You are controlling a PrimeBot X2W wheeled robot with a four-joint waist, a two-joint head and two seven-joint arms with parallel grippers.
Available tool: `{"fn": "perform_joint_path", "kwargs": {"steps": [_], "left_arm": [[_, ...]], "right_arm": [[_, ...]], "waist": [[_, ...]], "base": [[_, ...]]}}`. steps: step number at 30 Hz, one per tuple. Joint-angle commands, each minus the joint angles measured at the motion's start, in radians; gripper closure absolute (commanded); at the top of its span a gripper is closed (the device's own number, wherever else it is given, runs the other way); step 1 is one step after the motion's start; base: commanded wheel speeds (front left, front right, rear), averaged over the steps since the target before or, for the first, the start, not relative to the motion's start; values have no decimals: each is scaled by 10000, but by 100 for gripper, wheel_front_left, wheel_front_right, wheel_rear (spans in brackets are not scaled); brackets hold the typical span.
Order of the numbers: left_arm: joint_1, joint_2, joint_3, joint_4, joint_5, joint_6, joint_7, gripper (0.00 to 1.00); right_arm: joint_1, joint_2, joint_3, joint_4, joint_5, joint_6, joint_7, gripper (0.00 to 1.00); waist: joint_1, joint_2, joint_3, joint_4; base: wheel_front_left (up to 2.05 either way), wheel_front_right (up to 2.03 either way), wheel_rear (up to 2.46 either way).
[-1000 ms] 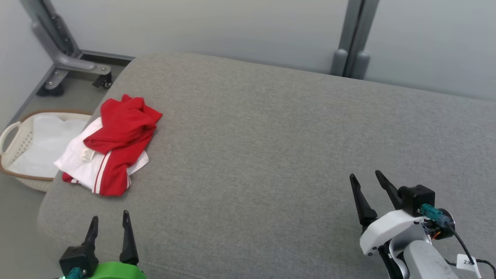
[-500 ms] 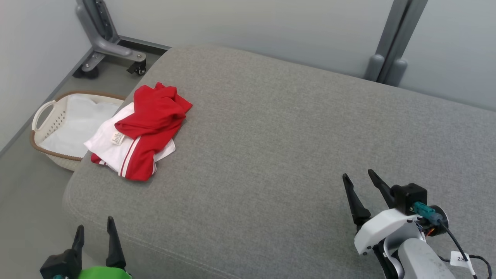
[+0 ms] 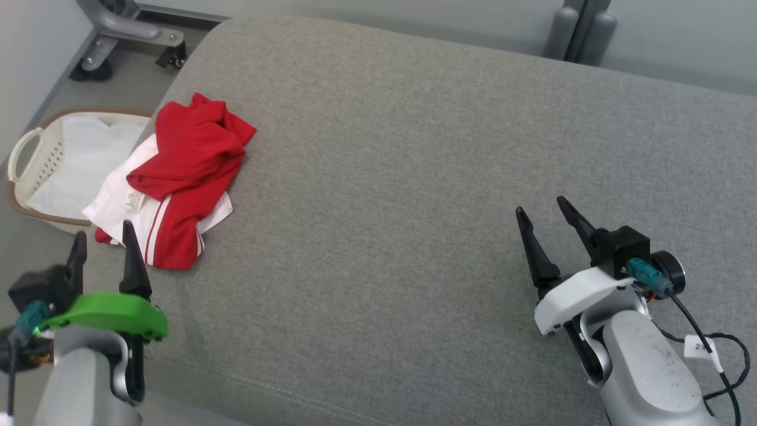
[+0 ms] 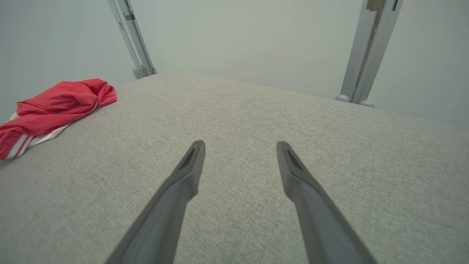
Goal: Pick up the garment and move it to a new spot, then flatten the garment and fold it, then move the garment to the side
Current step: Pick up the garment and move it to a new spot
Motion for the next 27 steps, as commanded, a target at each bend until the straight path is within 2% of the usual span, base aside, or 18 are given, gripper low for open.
{"fn": "perform_joint_path", "kwargs": {"steps": [1, 8, 13, 20, 27], "left_arm": [[-591, 320, -384, 230, -227, -41, -2, 0], [-2631, 2058, -2592, 1251, -1886, -46, 725, 0], [-3810, 2868, -4029, 1563, -3072, -41, 1829, 0], [-4691, 3681, -5470, 2115, -4496, -41, 3402, 0], [-5034, 4070, -5980, 3142, -5428, -42, 4313, 0]], "right_arm": [[-206, -56, -13, -83, -104, -15, -45, 0], [-619, -56, -70, -259, -323, -15, -45, 0], [-825, -53, -100, -331, -432, -15, -46, 0], [-1157, -53, -8, -482, -480, -15, -45, 0], [-1413, -52, 32, -618, -559, -15, -46, 0]], "waist": [[0, 0, 671, -473], [0, 0, 1437, -896], [0, 0, 1881, -1172], [0, 0, 2382, -1652], [0, 0, 2713, -2038]], "base": [[0, 0, 0], [0, 0, 0], [0, 0, 0], [0, 0, 0], [0, 0, 0]]}}
